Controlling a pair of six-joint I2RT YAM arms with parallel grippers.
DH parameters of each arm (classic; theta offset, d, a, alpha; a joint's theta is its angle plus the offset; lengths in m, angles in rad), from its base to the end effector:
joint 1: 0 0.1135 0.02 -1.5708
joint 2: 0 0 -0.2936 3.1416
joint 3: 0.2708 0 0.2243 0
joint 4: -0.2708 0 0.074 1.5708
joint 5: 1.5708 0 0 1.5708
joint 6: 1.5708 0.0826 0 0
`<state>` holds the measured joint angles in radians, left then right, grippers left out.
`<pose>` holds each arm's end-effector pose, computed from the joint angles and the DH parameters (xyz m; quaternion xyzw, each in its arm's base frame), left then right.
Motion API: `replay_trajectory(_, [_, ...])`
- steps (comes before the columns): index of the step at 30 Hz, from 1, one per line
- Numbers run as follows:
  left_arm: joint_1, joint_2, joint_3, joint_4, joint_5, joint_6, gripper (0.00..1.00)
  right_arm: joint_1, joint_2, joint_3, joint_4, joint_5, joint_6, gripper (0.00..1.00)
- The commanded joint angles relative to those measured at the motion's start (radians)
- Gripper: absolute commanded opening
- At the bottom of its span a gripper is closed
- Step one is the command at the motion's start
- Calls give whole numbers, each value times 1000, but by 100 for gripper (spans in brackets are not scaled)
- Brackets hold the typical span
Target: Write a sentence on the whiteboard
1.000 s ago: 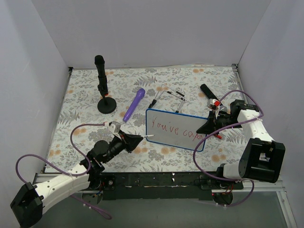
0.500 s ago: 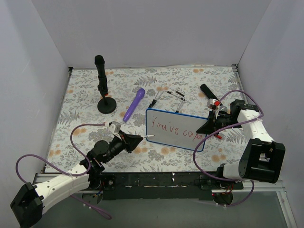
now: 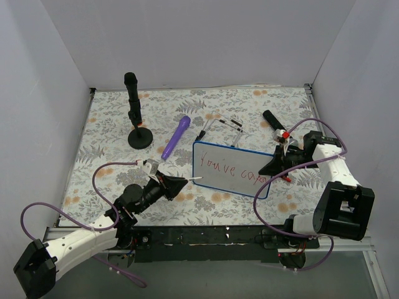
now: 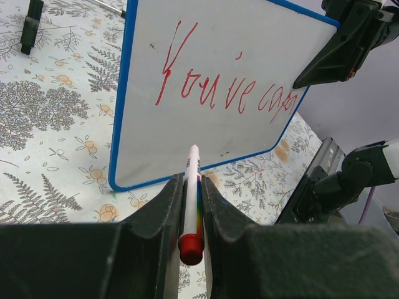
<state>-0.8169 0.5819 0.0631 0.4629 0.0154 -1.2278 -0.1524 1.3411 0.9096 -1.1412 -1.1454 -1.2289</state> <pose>0.1007 -0.1091 0.2111 -0.1430 0.7124 -0.5892 0.3534 0.1838 0.0479 0.2554 -0.4304 0.7219 0.4182 0.3446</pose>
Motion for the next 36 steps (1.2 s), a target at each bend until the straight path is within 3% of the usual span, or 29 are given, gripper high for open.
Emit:
replay_trajectory(1, [5,1,21,17,-3,10,0,-44,-10,26,29,76,-10,1])
replay_trajectory(9, [54,42,10,106,46,-2,0,-79,23,38,-9,75,-72,1])
replay_trajectory(17, [211,225,18,319,265,-68,0,-79,33,22,6,55,-73,1])
replay_trajectory(36, [254,404,37,457,345,-62,0,-81,30,-11,32,26,-67,1])
